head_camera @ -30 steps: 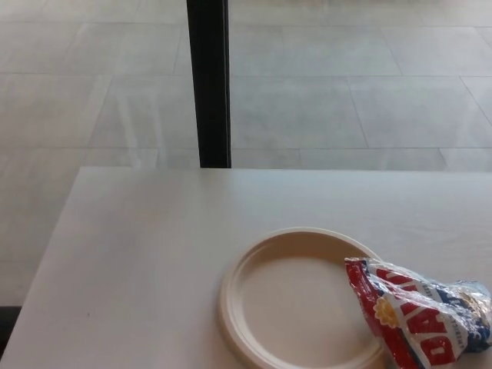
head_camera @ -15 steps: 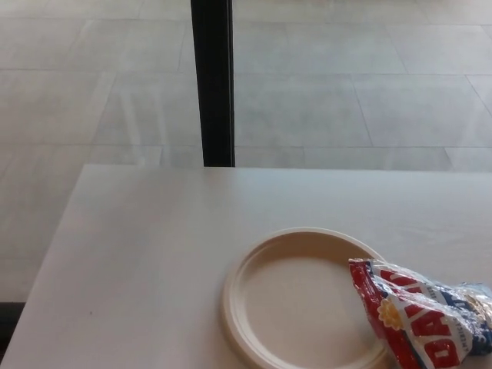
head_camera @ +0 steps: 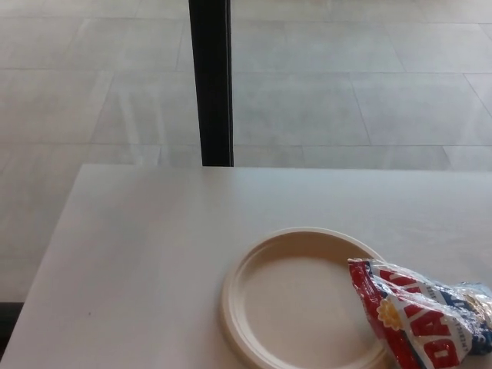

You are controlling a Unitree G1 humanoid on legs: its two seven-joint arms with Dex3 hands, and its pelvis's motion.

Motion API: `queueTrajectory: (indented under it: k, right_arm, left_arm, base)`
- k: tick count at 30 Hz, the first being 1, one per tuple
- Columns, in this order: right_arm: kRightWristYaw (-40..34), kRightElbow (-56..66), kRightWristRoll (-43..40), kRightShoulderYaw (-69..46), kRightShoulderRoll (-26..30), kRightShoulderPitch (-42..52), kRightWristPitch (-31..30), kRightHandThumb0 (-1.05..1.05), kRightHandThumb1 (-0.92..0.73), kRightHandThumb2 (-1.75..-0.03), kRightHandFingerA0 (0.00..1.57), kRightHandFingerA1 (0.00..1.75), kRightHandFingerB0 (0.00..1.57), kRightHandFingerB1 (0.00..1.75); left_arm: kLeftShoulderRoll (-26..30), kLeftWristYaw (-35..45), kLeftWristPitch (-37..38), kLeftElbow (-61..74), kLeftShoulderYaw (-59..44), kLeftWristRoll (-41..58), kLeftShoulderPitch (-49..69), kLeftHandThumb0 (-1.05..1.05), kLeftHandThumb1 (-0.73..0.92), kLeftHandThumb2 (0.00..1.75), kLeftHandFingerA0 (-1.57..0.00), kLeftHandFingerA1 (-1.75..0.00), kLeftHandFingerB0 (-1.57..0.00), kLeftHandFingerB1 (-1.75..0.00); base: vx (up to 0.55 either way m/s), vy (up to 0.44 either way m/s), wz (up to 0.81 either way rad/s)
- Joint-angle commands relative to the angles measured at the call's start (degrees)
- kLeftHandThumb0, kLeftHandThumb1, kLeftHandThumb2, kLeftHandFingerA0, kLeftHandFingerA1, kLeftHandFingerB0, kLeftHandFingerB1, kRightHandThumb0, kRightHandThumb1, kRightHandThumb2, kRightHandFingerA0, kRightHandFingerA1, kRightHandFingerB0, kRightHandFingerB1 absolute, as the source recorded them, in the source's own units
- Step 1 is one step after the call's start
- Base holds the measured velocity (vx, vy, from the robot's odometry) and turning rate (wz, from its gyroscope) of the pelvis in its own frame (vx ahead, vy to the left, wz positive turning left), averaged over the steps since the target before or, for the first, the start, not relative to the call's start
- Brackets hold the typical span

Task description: The robot uses its right hand to pick up a bag of sunflower seeds kept in the middle of the desk and tilts it over a plate kept next to it to pour out a few seeds and then puts the bag of seeds back on the desk

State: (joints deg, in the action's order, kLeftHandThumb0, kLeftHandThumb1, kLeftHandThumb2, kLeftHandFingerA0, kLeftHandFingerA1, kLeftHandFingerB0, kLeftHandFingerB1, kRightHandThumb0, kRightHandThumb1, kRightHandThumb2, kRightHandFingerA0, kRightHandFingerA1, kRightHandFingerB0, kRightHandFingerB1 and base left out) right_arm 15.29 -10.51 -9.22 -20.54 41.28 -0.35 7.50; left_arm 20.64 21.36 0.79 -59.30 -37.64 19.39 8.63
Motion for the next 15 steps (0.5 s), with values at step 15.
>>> queueTrajectory:
  k: [15]
  right_arm:
    - [7.3,-0.4,15.2,17.5,4.5,-2.7,10.3,-0.68,-0.41,-0.82,0.00,0.08,0.06,0.14]
  left_arm:
    - [1.5,2.3,0.8,-0.1,1.4,1.2,0.5,-0.65,0.49,1.08,-0.09,-0.66,0.00,-0.57]
  base:
    - [0.00,0.000,0.00]
